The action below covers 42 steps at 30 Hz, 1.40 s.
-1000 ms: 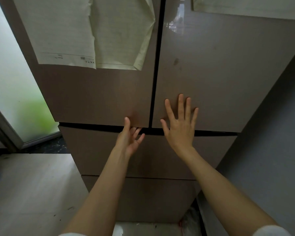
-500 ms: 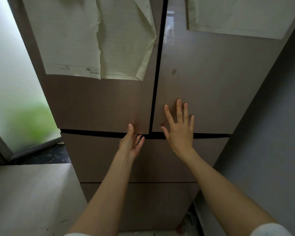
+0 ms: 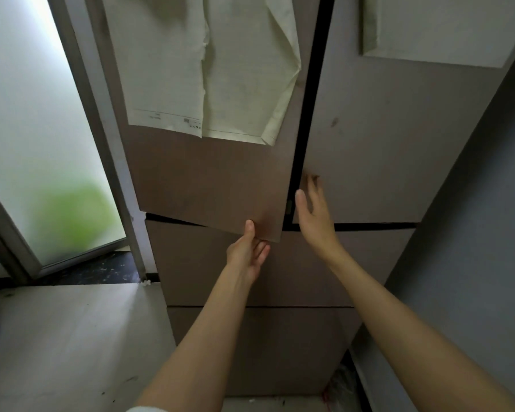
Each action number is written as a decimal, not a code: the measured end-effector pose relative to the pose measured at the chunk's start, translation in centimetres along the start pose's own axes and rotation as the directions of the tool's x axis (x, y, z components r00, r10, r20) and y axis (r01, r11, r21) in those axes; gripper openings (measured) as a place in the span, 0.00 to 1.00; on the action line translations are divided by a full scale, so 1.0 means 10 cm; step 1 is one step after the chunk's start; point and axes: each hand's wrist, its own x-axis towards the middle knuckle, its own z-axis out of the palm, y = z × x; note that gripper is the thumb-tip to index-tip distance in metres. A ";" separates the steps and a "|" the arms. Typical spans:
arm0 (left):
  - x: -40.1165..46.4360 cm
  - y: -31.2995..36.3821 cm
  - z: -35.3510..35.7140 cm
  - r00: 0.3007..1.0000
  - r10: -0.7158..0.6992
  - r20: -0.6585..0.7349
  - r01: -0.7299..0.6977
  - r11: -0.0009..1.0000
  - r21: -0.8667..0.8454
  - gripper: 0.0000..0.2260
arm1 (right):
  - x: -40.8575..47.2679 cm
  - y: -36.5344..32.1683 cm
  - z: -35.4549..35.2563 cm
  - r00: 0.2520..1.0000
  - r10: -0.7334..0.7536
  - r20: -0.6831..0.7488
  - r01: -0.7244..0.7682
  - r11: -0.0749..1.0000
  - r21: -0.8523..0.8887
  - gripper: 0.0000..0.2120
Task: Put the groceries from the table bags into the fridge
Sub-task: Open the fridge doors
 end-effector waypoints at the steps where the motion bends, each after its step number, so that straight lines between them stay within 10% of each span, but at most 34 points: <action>1: -0.04 0.00 -0.03 1.000 -0.001 -0.004 0.001 1.000 0.014 0.18 | -0.05 -0.09 0.02 0.999 0.017 0.049 -0.022 0.996 0.090 0.27; 5: -0.25 0.06 -0.27 0.999 -0.032 0.004 0.032 0.999 0.027 0.19 | -0.32 -0.27 0.11 0.990 0.007 0.143 -0.031 0.985 0.170 0.29; 10: -0.60 0.19 -0.68 0.999 -0.026 0.047 0.024 0.999 0.031 0.20 | -0.70 -0.43 0.13 0.998 0.018 -0.067 0.001 0.960 0.280 0.25; 15: -1.05 0.38 -1.04 0.993 0.091 0.078 -0.099 0.990 0.098 0.15 | -0.79 -0.67 0.08 1.000 -0.010 -0.018 0.011 0.998 0.061 0.33; 25: -1.65 0.64 -1.53 0.880 0.467 -0.081 -0.408 0.833 0.372 0.11 | -1.31 -0.94 0.48 0.996 -0.092 0.021 0.082 0.952 0.295 0.24; 29: -1.75 0.74 -1.70 0.643 0.736 -0.211 -0.514 0.619 0.594 0.10 | -1.51 -1.10 0.66 0.966 -0.236 0.110 0.195 0.935 0.296 0.20; 34: -1.90 0.81 -1.73 0.283 0.953 0.106 -0.594 0.087 0.800 0.20 | -1.66 -1.31 0.94 0.875 -0.400 0.273 0.374 0.916 0.143 0.23; 38: -1.84 0.92 -1.74 0.241 0.866 0.438 -0.505 -0.274 0.819 0.26 | -1.66 -1.43 1.18 0.742 -0.563 0.364 0.613 0.789 -0.030 0.20; 42: -1.70 1.13 -1.96 0.327 0.829 0.454 -0.292 -0.369 0.882 0.30 | -1.57 -1.49 1.26 0.690 -0.680 0.248 0.724 0.651 -0.229 0.19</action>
